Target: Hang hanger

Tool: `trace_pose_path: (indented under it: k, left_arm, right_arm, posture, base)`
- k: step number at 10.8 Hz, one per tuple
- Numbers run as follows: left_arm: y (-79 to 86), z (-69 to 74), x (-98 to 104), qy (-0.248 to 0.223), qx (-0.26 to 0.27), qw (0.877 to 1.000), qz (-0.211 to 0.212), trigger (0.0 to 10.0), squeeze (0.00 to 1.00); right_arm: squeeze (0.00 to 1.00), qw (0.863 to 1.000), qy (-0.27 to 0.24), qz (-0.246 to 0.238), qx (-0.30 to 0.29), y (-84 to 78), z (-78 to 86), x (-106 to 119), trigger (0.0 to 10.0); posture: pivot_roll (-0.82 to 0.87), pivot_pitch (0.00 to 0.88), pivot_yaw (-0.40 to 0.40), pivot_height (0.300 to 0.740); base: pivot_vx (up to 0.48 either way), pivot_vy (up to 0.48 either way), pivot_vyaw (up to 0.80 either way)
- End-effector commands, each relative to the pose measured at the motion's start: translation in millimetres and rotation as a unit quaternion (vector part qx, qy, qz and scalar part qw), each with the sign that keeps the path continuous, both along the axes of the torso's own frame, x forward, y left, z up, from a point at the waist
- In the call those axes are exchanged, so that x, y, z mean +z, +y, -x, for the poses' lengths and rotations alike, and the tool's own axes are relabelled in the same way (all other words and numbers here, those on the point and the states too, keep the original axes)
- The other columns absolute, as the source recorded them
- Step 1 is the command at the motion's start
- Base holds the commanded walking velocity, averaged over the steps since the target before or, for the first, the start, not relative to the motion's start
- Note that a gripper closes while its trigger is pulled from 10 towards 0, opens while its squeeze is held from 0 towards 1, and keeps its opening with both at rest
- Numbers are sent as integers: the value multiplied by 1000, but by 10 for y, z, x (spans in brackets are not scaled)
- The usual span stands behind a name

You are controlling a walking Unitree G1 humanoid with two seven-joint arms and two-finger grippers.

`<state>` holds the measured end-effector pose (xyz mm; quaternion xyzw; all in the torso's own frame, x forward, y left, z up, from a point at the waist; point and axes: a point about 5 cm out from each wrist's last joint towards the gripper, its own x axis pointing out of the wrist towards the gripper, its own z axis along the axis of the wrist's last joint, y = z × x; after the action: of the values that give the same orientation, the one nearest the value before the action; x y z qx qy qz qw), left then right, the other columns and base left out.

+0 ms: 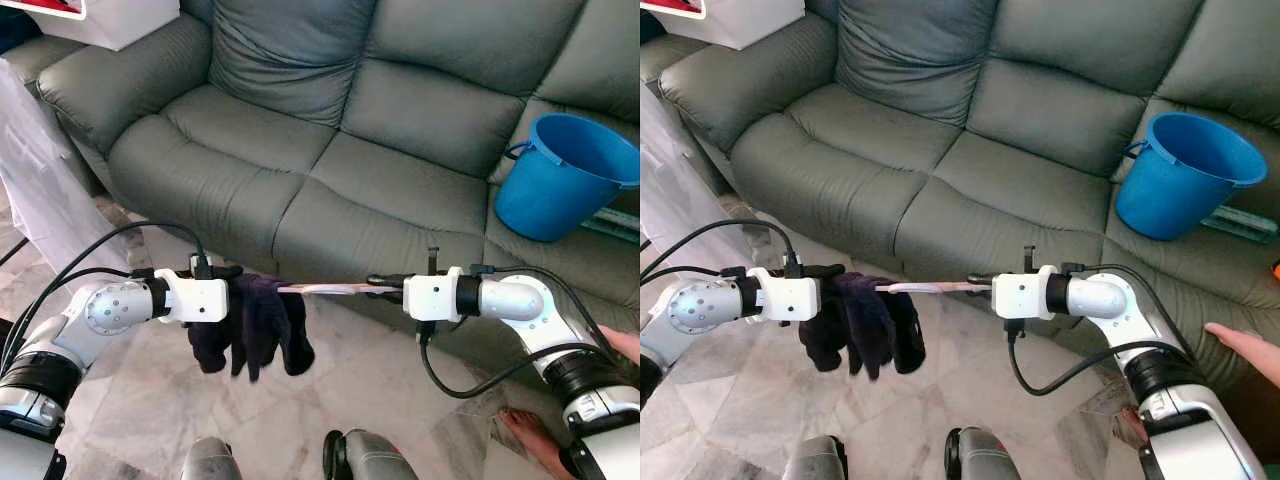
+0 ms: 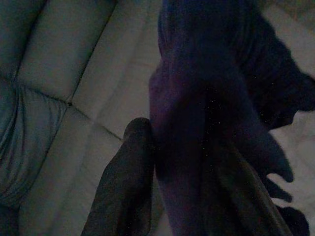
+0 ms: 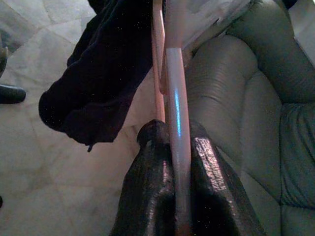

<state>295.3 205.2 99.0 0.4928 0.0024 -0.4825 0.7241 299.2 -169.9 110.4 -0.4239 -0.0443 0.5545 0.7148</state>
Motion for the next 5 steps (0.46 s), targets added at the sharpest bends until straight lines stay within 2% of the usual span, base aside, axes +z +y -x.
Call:
trace_pose_path:
  k: [1, 3, 4, 5]
  left_arm:
    - [-48, -13, 40, -2, -14, 1000, 13, 10000, 1000]
    - [-64, -28, 60, -20, -16, 1000, 12, 10000, 1000]
    - [-93, -27, 50, -13, -22, 1000, 12, 10000, 227]
    - [-104, -12, 27, -2, -27, 1000, 13, 0, 0]
  right_arm:
    - [0, 1000, -19, -5, 8, 34, -33, 56, 10000]
    - [0, 1000, -23, -6, 9, 50, -38, 37, 10000]
    - [0, 1000, -25, -7, 10, 64, -37, 20, 10000]
    - [0, 1000, -28, -9, 10, 76, -38, 10, 10000]
  posture:
    - [-56, 116, -84, 740]
    - [-56, 116, -84, 740]
    - [-56, 116, -84, 740]
    - [-57, 116, -84, 740]
  base:
    - [0, 0, 0]
    - [0, 0, 0]
    - [0, 0, 0]
    - [0, 0, 0]
